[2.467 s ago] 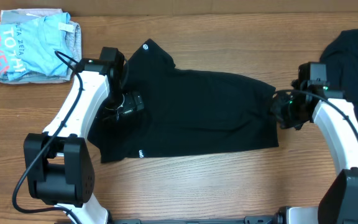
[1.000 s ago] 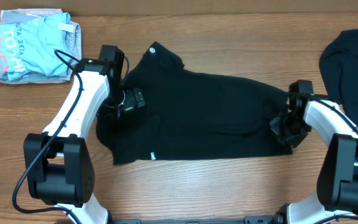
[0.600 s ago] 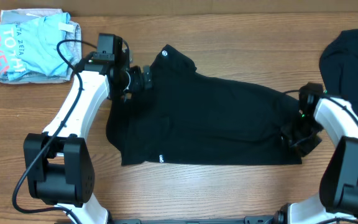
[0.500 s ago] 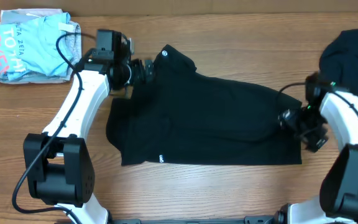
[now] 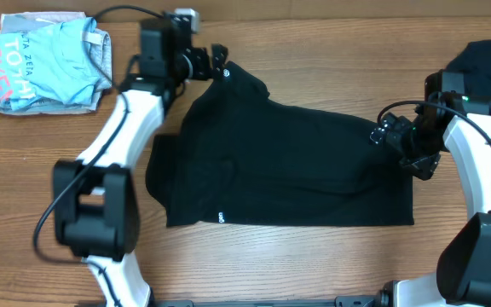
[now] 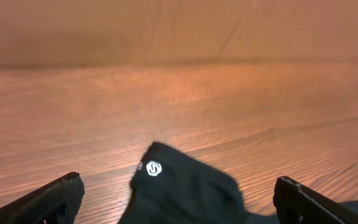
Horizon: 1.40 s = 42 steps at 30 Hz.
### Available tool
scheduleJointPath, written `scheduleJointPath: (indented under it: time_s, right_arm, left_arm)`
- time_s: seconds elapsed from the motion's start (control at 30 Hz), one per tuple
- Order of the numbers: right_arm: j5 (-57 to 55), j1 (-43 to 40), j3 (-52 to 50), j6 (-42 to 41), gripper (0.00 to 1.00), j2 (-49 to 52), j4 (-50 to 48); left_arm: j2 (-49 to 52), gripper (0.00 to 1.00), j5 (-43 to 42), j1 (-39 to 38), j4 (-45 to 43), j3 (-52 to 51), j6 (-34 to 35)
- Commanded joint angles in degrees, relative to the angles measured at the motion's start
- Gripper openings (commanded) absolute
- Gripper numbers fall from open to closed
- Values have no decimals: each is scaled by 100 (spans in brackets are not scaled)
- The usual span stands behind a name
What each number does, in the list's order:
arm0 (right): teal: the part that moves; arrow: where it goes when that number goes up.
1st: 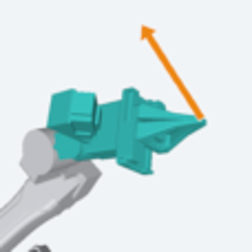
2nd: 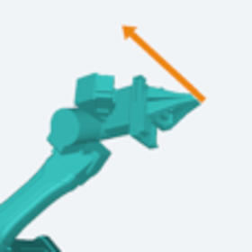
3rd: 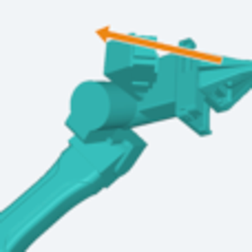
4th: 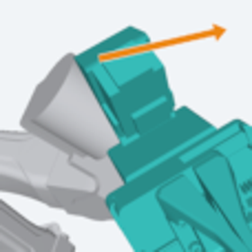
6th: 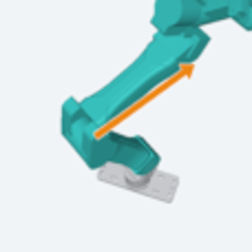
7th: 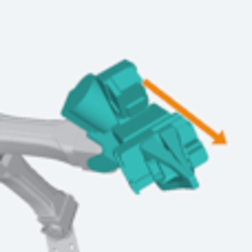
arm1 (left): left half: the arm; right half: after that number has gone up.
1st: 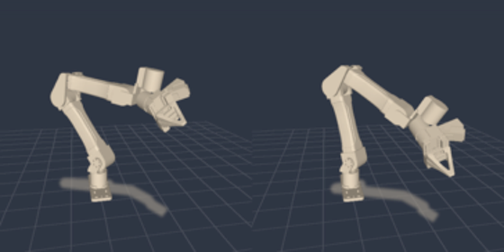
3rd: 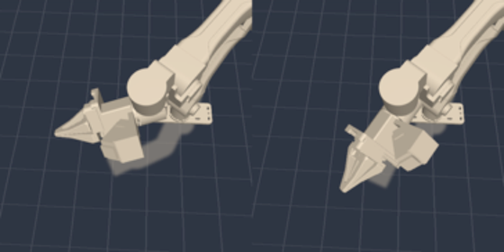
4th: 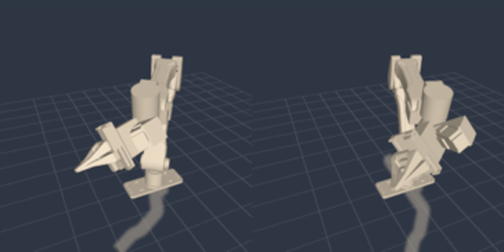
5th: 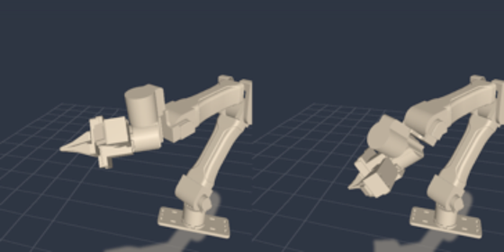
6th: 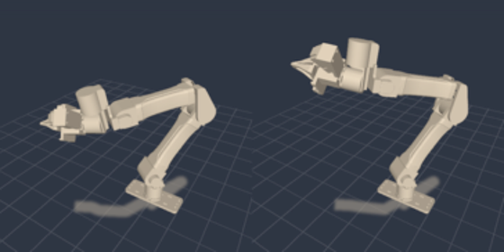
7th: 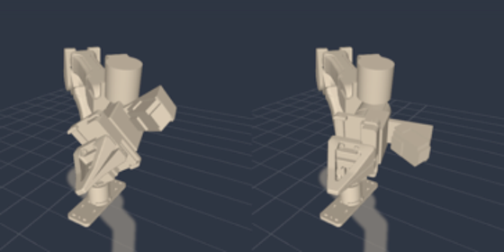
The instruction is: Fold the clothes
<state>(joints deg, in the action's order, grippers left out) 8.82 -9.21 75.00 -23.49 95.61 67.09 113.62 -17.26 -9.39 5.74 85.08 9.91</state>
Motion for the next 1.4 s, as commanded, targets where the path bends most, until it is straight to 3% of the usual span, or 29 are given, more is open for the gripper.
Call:
scheduleJointPath:
  time_s: [0.0,0.2,0.6,0.77,0.83,0.93,1.1,1.17,1.23,1.37]
  right_arm:
    - [116,74,72,129,100,-90,-15]
    - [114,92,70,431,100,-90,120]
    - [111,92,70,597,100,-90,96]
    - [114,90,70,592,100,-90,74]
    - [101,90,72,595,100,-90,42]
    - [72,74,92,592,100,-90,-39]
    - [68,-22,439,597,100,-90,-105]
    - [13,-105,656,595,100,-90,-177]
    - [-28,-192,798,595,100,-90,-426]
    - [-402,-284,798,599,100,-33,-1145]
  left_arm:
    - [730,100,308,-260,-15,247,-514]
    - [1434,100,1344,-573,-26,575,-1121]
    - [1906,97,1453,-542,33,595,-981]
    - [1912,79,1397,-444,2,595,-752]
    - [1912,57,1366,-428,24,595,-754]
    - [1910,4,1331,-424,70,595,-756]
    - [1733,4,1322,-404,168,595,-741]
    - [1517,4,1502,-356,273,595,-398]
    - [1274,4,1641,-262,365,595,-17]
    - [868,4,1639,-35,461,597,42]
